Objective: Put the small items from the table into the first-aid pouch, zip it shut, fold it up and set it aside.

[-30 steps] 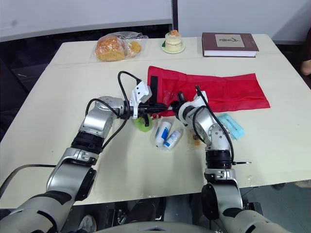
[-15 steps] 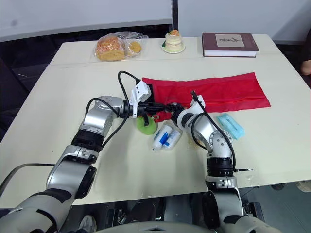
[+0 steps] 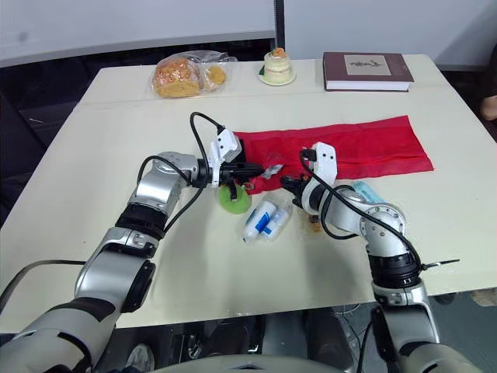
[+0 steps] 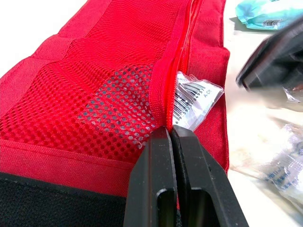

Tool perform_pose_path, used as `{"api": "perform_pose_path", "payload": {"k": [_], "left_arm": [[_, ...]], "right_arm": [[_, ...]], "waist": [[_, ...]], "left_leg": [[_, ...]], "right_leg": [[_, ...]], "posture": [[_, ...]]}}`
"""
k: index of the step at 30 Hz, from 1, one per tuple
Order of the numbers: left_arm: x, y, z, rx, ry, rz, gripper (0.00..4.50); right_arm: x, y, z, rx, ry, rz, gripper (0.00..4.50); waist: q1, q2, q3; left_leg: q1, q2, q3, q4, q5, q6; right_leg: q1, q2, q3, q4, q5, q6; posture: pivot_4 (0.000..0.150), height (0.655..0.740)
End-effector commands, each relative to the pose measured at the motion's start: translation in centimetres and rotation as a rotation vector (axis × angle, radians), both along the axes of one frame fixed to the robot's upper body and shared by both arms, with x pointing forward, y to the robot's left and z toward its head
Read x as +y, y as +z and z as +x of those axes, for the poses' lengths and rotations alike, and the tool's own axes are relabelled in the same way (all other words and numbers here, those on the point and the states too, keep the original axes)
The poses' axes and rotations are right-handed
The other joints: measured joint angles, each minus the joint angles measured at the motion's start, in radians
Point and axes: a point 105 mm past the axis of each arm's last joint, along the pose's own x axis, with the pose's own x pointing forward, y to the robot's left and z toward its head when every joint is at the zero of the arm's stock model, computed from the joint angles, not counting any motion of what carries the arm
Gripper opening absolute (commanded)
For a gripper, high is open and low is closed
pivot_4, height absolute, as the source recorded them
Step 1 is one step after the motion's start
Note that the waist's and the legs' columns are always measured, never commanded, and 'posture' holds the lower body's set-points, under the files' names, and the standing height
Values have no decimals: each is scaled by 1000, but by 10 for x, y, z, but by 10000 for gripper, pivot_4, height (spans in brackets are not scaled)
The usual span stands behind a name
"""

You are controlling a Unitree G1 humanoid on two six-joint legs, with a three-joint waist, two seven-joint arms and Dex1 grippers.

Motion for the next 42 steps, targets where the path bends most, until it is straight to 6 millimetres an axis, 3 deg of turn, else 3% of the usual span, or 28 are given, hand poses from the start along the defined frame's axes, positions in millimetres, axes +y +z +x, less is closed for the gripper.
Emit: {"api": "perform_pose_path", "payload": {"k": [1,10,29,36,42], "left_arm": [[-4,14,3,-54,-23,-3,0],[-4,14,3,-65,-25,1,0],[-8,9,-3,-59,-63,17,0],[-10,8,-4,-61,-68,18,0],[-12,8,-4,-61,-71,14,0]], "right_arm": [[15,13,-2,-157,96,-110,474],[31,-8,10,-214,156,-197,474],[43,3,63,-348,-20,-160,474],[64,6,58,-411,11,-91,474],[64,-6,55,-381,21,-104,474]], "waist": [[1,0,0],[5,-1,0],[-2,0,0],[-7,0,0],[-7,0,0]], "left_leg": [[0,0,0,0,0,0],[0,0,0,0,0,0],[0,0,0,0,0,-1],[0,0,0,0,0,-1],[0,0,0,0,0,-1]], "right_leg": [[0,0,0,0,0,0],[0,-1,0,0,0,0],[-2,-1,0,1,0,0],[-3,-1,1,2,0,0],[-3,-1,1,2,0,0]], "posture": [[1500,7289],[1500,7289],[1500,7289],[1500,7289],[1500,7289]]}}
